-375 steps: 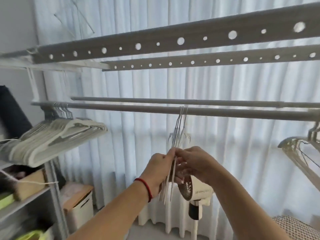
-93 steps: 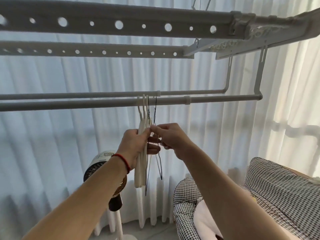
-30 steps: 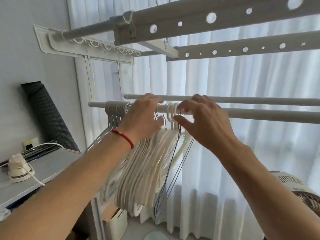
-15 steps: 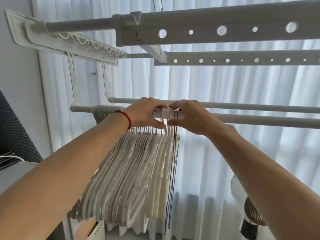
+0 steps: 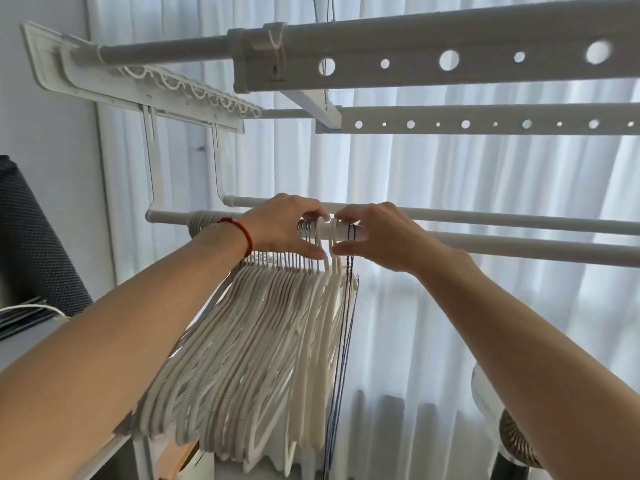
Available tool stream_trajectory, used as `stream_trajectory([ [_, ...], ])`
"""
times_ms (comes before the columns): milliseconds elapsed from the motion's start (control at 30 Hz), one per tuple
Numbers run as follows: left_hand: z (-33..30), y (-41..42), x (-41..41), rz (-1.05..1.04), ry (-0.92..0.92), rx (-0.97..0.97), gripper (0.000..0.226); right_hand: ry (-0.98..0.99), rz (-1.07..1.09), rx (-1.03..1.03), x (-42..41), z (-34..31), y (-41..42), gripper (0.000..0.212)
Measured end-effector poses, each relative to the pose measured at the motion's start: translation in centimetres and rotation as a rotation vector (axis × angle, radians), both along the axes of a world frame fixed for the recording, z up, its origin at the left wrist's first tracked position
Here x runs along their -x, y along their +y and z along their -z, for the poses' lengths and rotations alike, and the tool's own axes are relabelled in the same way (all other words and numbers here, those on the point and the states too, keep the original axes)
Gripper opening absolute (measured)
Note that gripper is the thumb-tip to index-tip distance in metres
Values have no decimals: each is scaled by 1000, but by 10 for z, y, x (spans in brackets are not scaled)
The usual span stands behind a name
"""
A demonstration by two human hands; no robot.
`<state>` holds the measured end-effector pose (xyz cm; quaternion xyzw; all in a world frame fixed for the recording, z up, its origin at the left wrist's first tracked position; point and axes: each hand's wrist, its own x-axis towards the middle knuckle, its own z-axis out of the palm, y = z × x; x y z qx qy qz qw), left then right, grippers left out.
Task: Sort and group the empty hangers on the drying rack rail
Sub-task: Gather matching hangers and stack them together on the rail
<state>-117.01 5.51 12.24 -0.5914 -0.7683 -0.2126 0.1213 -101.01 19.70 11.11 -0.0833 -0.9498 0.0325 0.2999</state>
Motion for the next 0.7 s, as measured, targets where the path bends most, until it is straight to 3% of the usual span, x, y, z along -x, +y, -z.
stream_trajectory([
  [167, 0, -1, 2, 2, 2, 12, 82, -15, 14, -28, -5, -1, 6, 62],
  [300, 2, 0, 1, 20, 18, 16, 89, -36, 41, -27, -7, -1, 12, 48],
  [567, 1, 10, -9, 98, -1, -22, 68, 0, 48, 21, 0, -2, 13, 62],
  [700, 1, 12, -8, 90, -12, -26, 69, 23, 46, 43, -5, -1, 15, 68],
])
